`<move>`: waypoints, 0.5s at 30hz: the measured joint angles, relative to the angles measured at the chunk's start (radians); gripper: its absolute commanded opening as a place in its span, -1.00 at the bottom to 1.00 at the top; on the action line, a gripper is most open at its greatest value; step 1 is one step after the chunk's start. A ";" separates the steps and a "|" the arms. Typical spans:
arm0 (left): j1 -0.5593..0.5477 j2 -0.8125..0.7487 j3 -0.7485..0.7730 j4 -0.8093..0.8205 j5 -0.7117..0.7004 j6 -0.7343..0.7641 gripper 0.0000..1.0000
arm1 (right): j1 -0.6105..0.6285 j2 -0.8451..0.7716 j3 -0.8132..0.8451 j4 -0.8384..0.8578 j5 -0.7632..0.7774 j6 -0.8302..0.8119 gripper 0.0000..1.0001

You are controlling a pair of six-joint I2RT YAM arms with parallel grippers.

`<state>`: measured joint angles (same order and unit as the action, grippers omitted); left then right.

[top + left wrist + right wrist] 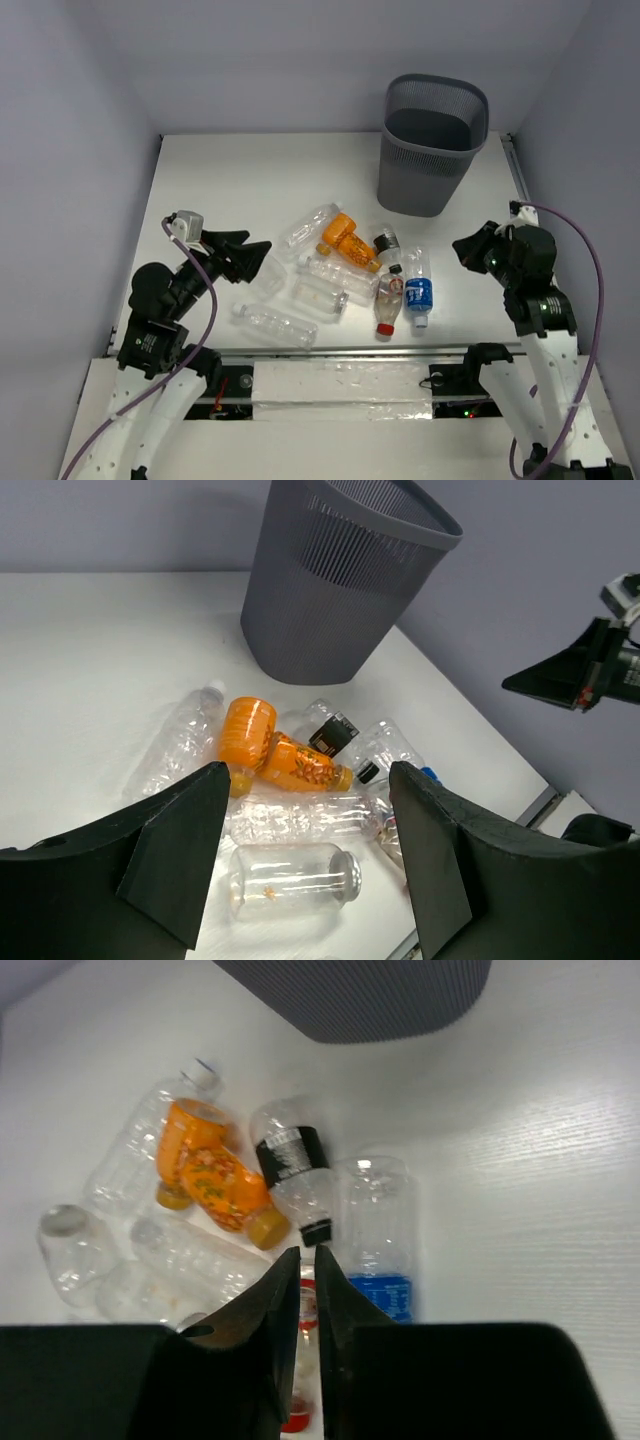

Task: Put the plastic bottles in the bin

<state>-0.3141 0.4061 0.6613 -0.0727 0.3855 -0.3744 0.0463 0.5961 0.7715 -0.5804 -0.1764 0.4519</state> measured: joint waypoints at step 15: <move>-0.105 -0.131 0.000 -0.052 -0.085 0.018 -0.94 | 0.000 0.361 0.048 -0.083 0.035 -0.018 0.67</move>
<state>-0.4191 0.2752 0.6613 -0.1249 0.3000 -0.3561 0.0463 0.9569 0.8192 -0.6636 -0.1410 0.4343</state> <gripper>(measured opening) 0.002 0.811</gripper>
